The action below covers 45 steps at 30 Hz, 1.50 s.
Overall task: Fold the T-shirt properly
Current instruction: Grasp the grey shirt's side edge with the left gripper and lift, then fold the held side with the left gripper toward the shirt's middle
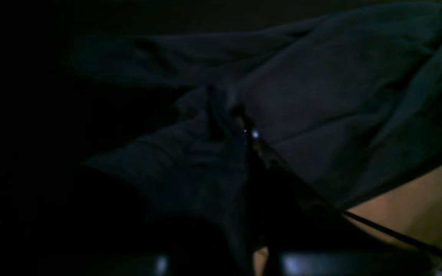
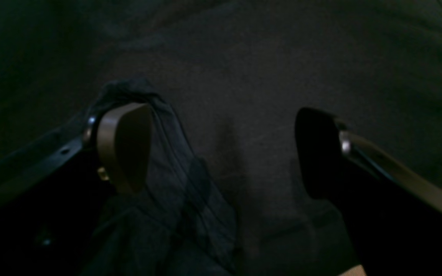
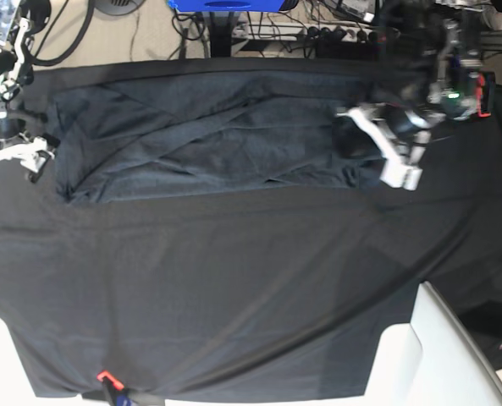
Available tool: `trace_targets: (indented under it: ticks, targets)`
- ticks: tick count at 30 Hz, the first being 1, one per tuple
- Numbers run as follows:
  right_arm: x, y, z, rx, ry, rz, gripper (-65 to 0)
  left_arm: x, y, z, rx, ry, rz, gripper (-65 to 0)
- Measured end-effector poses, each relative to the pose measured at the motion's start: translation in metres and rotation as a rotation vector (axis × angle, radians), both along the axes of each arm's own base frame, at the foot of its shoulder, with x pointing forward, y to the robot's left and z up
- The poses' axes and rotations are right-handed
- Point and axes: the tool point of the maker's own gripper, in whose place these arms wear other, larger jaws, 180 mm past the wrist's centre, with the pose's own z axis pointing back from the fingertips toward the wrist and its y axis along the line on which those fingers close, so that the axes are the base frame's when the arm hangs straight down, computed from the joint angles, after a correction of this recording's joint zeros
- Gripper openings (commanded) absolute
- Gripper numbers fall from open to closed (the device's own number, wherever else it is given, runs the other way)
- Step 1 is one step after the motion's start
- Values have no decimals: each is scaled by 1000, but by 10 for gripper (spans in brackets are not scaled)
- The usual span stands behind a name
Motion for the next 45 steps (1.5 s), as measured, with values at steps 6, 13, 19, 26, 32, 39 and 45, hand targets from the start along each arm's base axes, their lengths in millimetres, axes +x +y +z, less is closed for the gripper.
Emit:
trace_targets:
  ticks: [6,13,19,26,32,39,45]
  targets:
    - [0,0,0,0,0,0,-101,5,-48,0,-78,-8,-51,-650]
    - [0,0,0,0,0,0,-101,11,-83,-12,-109,65,-62,-650]
    - [-1,0,0,0,2,0,-101,18,-114,-16,-151,79,-98,-650]
    - [0,-1,0,-3,0,2,-101,7,-139,-31,-157,130,-169,-650]
    - [0,-1,0,-3,0,2,-101,9,-143,-30,-166,129,-163,-650]
    - [-5,0,-11,12,30,-5,-101,14,-150,-28,-179,122,-168,-650]
    - [-5,0,-11,12,28,-5,-99,17,-152,-28,-182,125,-168,-650]
